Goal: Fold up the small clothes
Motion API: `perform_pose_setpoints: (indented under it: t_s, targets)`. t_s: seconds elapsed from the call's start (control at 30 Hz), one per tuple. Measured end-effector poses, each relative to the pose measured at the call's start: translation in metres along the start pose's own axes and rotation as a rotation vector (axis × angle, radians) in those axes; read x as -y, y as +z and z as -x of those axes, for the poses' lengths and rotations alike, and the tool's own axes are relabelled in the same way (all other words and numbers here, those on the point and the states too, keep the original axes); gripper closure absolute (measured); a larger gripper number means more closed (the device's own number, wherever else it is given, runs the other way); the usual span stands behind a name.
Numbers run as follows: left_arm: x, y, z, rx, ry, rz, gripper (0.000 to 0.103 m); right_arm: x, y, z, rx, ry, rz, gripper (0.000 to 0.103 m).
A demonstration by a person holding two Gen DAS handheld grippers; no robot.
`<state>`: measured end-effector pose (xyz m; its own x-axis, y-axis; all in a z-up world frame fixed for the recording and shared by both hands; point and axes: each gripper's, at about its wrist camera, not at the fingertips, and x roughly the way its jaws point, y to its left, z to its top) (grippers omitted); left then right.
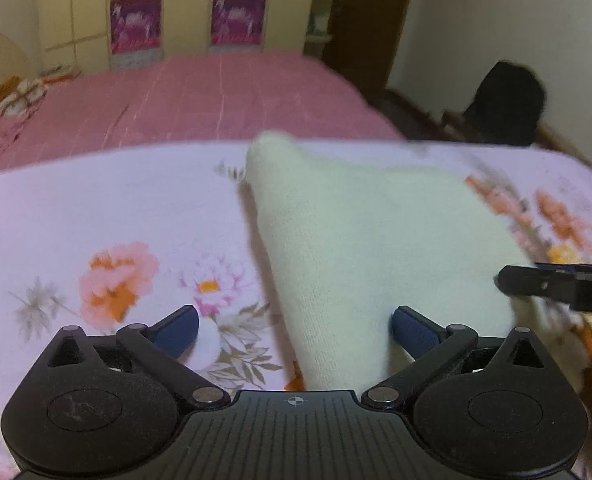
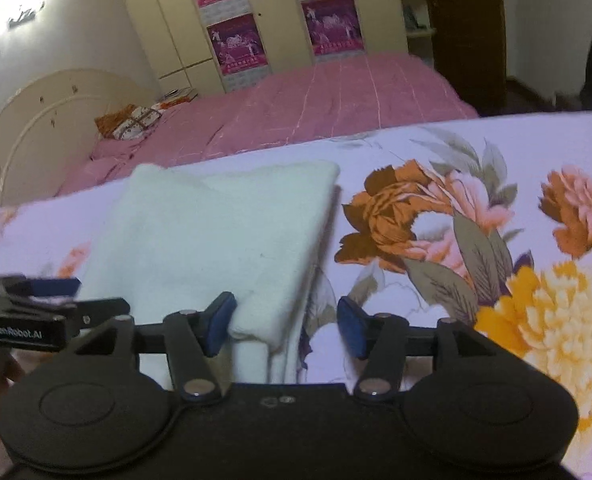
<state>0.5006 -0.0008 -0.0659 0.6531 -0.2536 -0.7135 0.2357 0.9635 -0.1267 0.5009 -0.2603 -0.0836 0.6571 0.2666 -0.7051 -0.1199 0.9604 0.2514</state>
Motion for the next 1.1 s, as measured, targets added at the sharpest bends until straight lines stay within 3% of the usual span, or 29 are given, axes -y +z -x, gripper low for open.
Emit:
perform_pose_setpoints:
  t_s: [0.13, 0.3, 0.47, 0.67, 0.73, 0.83, 0.93, 1.1]
  targets:
    - [-0.017, -0.005, 0.007, -0.047, -0.090, 0.047, 0.016, 0.023, -0.002, 0.025, 0.029, 0.121, -0.098, 0.049]
    - [-0.038, -0.005, -0.006, -0.125, -0.228, 0.182, 0.016, 0.062, -0.007, 0.002, -0.149, 0.315, -0.319, 0.043]
    - [-0.048, -0.006, -0.019, -0.131, -0.280, 0.246, 0.016, 0.068, -0.012, -0.005, -0.144, 0.363, -0.344, 0.044]
    - [-0.025, 0.004, -0.029, -0.140, -0.273, 0.173, 0.016, 0.057, 0.002, -0.018, -0.163, 0.357, -0.282, 0.051]
    - [-0.016, 0.007, -0.033, -0.133, -0.265, 0.151, 0.035, 0.054, 0.005, -0.021, -0.171, 0.353, -0.262, 0.057]
    - [-0.008, 0.013, -0.033, -0.119, -0.246, 0.123, 0.052, 0.043, 0.007, -0.018, -0.168, 0.323, -0.214, 0.064]
    - [0.008, 0.018, -0.023, -0.092, -0.189, 0.048, 0.063, 0.021, 0.009, -0.011, -0.138, 0.247, -0.119, 0.070]
    - [0.024, 0.027, -0.001, -0.056, -0.126, -0.074, 0.068, -0.022, 0.008, 0.008, -0.083, 0.103, 0.066, 0.075]
